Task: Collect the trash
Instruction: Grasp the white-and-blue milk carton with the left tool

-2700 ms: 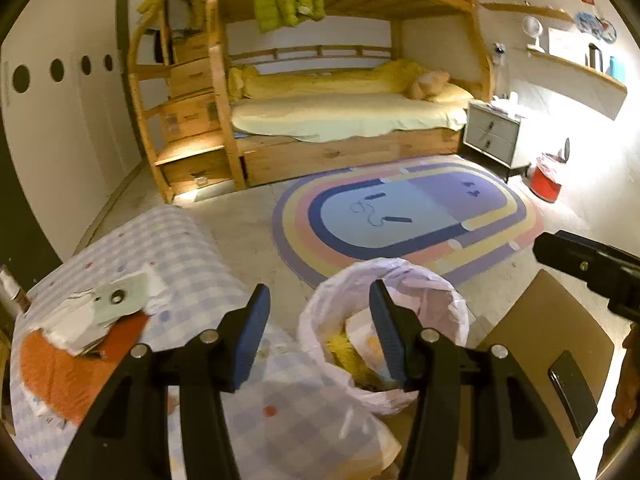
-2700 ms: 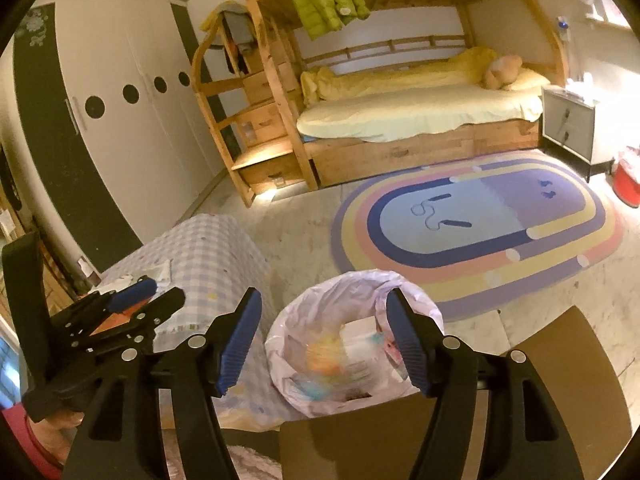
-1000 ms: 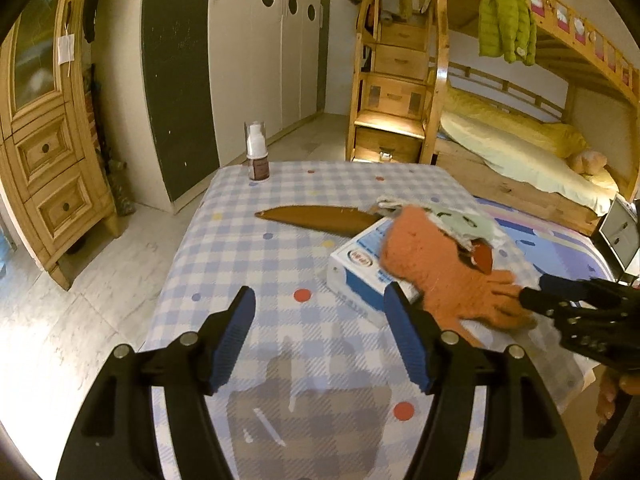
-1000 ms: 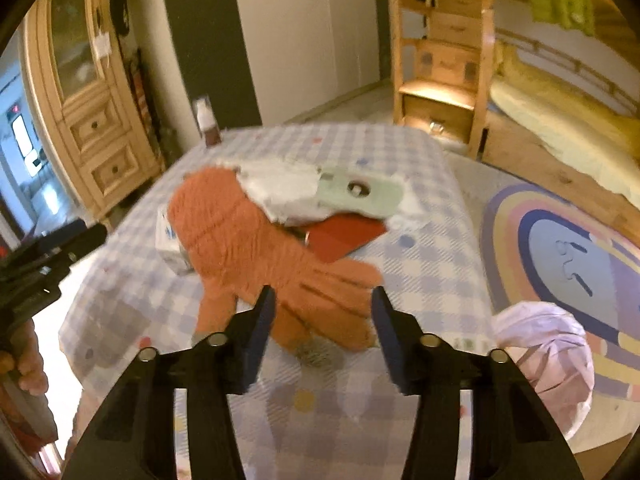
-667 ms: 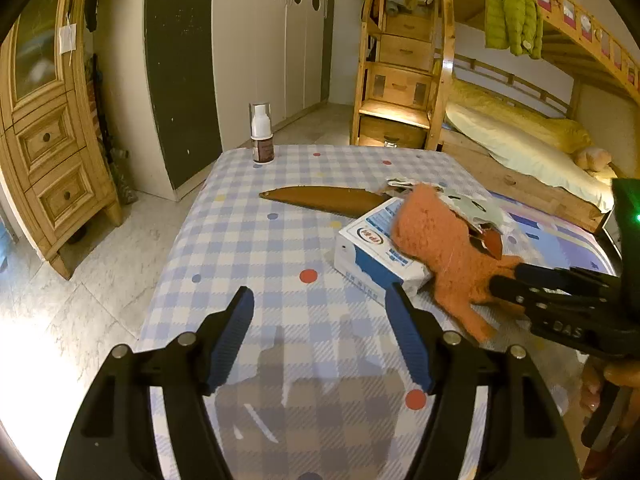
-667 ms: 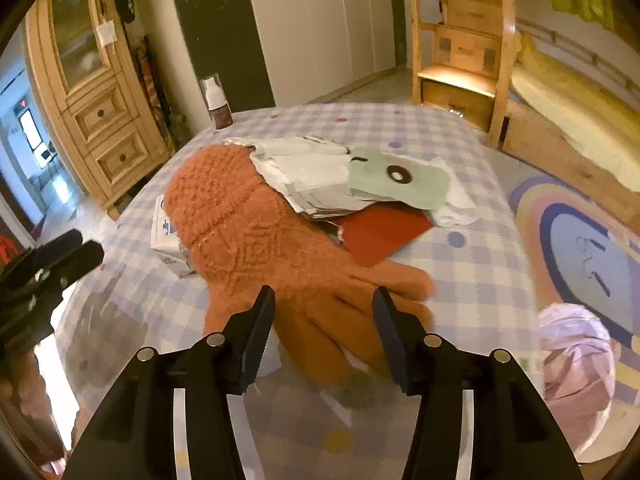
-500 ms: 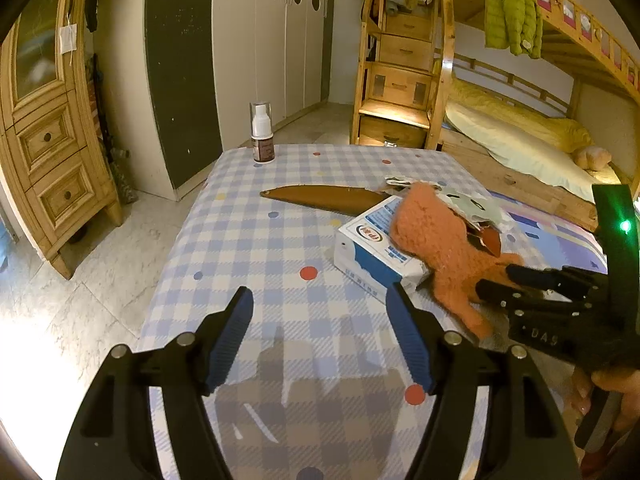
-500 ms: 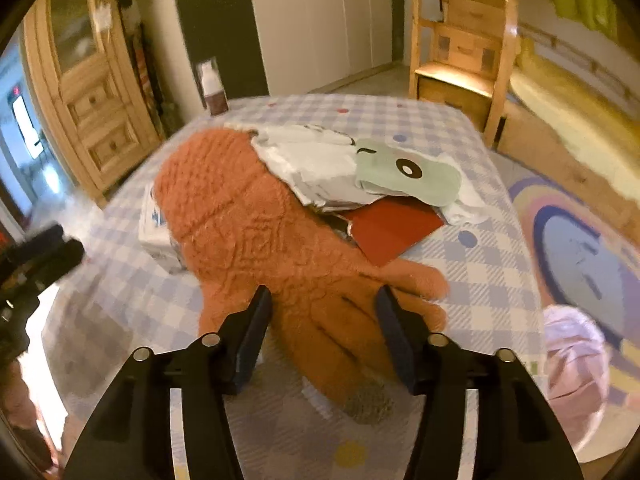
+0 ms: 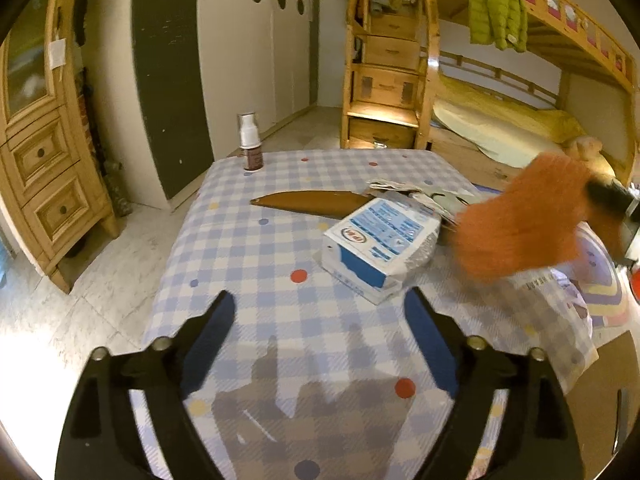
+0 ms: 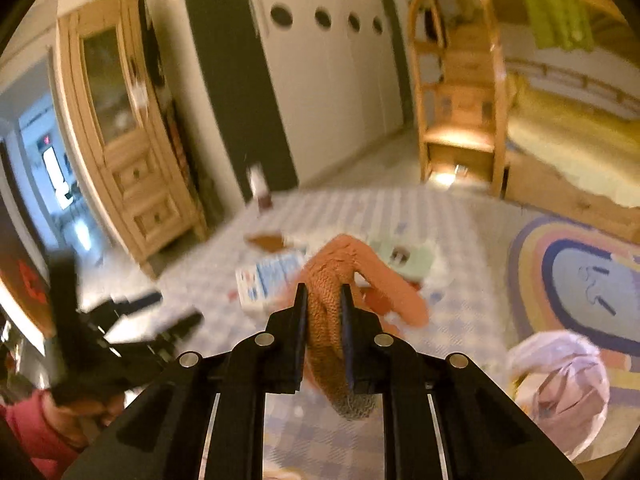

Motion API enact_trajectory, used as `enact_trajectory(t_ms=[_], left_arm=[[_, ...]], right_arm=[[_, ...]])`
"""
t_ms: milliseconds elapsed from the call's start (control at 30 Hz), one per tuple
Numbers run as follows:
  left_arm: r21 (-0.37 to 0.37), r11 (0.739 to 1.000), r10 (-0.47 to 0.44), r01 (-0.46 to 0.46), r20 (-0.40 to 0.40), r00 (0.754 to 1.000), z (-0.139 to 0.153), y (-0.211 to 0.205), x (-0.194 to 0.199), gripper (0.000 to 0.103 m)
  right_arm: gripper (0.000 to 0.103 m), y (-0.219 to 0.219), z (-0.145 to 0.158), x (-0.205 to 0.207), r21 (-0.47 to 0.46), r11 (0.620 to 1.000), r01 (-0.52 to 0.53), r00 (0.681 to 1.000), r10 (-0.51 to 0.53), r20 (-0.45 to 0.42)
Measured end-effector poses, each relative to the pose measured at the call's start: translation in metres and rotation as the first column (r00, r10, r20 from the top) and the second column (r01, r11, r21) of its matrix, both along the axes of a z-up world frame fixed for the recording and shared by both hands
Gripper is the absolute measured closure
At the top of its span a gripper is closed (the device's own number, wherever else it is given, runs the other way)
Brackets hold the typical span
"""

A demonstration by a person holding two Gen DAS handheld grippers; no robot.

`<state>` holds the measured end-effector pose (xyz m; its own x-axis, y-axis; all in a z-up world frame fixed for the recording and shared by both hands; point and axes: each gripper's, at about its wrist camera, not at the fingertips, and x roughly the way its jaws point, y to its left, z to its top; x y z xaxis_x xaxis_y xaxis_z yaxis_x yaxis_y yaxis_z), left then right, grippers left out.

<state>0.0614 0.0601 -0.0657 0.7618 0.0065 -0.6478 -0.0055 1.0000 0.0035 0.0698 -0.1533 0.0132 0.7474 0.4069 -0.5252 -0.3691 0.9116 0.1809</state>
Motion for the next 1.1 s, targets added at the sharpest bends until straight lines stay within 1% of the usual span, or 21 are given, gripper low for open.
enact_trajectory(t_ms=[67, 100, 167, 233, 267, 300, 333, 367, 400, 500, 633, 667, 733, 767, 800, 867, 933, 1033, 1100], left_arm=[[0.004, 1.000, -0.025, 0.025, -0.005, 1.000, -0.002, -0.004, 0.005, 0.011], [0.004, 0.999, -0.037, 0.037, -0.012, 0.999, -0.004, -0.006, 0.009, 0.011], [-0.011, 0.998, -0.060, 0.060, -0.023, 0.998, -0.007, -0.009, 0.016, 0.011], [-0.054, 0.994, -0.094, 0.092, -0.046, 0.994, -0.011, -0.012, 0.026, 0.020], [-0.072, 0.991, -0.115, 0.111, -0.058, 0.992, -0.013, -0.014, 0.031, 0.028], [-0.080, 0.989, -0.134, 0.128, -0.072, 0.988, -0.016, -0.017, 0.037, 0.035], [-0.081, 0.987, -0.146, 0.140, -0.080, 0.986, -0.018, -0.020, 0.041, 0.039], [-0.086, 0.984, -0.166, 0.159, -0.090, 0.982, -0.019, -0.025, 0.045, 0.047], [-0.090, 0.980, -0.186, 0.178, -0.096, 0.978, -0.020, -0.030, 0.048, 0.051], [-0.088, 0.973, -0.220, 0.212, -0.096, 0.971, -0.021, -0.044, 0.049, 0.053], [-0.100, 0.953, -0.295, 0.286, -0.098, 0.950, -0.022, -0.062, 0.044, 0.055], [-0.090, 0.952, -0.302, 0.294, -0.098, 0.948, -0.023, -0.065, 0.042, 0.055], [-0.061, 0.960, -0.279, 0.274, -0.106, 0.954, -0.023, -0.066, 0.039, 0.035], [-0.052, 0.967, -0.252, 0.248, -0.103, 0.962, -0.023, -0.063, 0.038, 0.016], [-0.050, 0.973, -0.228, 0.224, -0.091, 0.969, -0.022, -0.059, 0.037, 0.007], [-0.050, 0.981, -0.189, 0.186, -0.071, 0.979, -0.020, -0.050, 0.040, 0.007], [-0.043, 0.986, -0.164, 0.161, -0.087, 0.983, -0.022, -0.045, 0.048, 0.007], [-0.033, 0.985, -0.172, 0.169, -0.102, 0.980, -0.026, -0.045, 0.059, 0.007], [-0.016, 0.981, -0.194, 0.193, -0.109, 0.975, -0.029, -0.050, 0.068, 0.007]], right_arm=[[0.087, -0.007, 0.007, -0.003, -0.032, 0.999, 0.040, 0.999, -0.039, 0.024], [0.087, -0.008, 0.008, -0.001, -0.047, 0.997, 0.056, 0.998, -0.055, 0.030], [0.087, -0.015, 0.003, 0.002, -0.052, 0.995, 0.085, 0.996, -0.084, 0.018], [0.087, -0.022, 0.000, 0.006, -0.038, 0.994, 0.101, 0.995, -0.101, -0.003], [0.087, -0.024, -0.003, 0.008, -0.032, 0.994, 0.108, 0.994, -0.109, -0.016], [0.087, -0.026, -0.004, 0.009, -0.032, 0.993, 0.113, 0.993, -0.114, -0.020], [0.087, -0.027, -0.006, 0.010, -0.031, 0.993, 0.117, 0.993, -0.118, -0.025], [0.087, -0.030, -0.006, 0.010, -0.031, 0.993, 0.118, 0.993, -0.119, -0.028], [0.087, -0.031, -0.007, 0.011, -0.033, 0.992, 0.122, 0.992, -0.123, -0.030], [0.087, -0.038, -0.008, 0.012, -0.028, 0.991, 0.130, 0.991, -0.131, -0.037], [0.087, -0.043, -0.011, 0.010, -0.022, 0.990, 0.142, 0.989, -0.142, -0.044], [0.087, -0.044, -0.012, 0.010, -0.021, 0.989, 0.144, 0.988, -0.145, -0.045], [0.087, -0.046, -0.012, 0.010, -0.019, 0.989, 0.147, 0.988, -0.148, -0.045], [0.087, -0.047, -0.012, 0.010, -0.018, 0.989, 0.147, 0.988, -0.148, -0.044], [0.087, -0.048, -0.013, 0.010, -0.016, 0.989, 0.146, 0.988, -0.147, -0.044], [0.087, -0.048, -0.014, 0.010, -0.014, 0.989, 0.147, 0.988, -0.147, -0.043], [0.087, -0.048, -0.014, 0.010, -0.008, 0.989, 0.145, 0.988, -0.146, -0.047], [0.087, -0.047, -0.013, 0.010, -0.009, 0.990, 0.142, 0.989, -0.142, -0.049], [0.087, -0.048, -0.013, 0.010, -0.010, 0.990, 0.139, 0.989, -0.139, -0.053]])
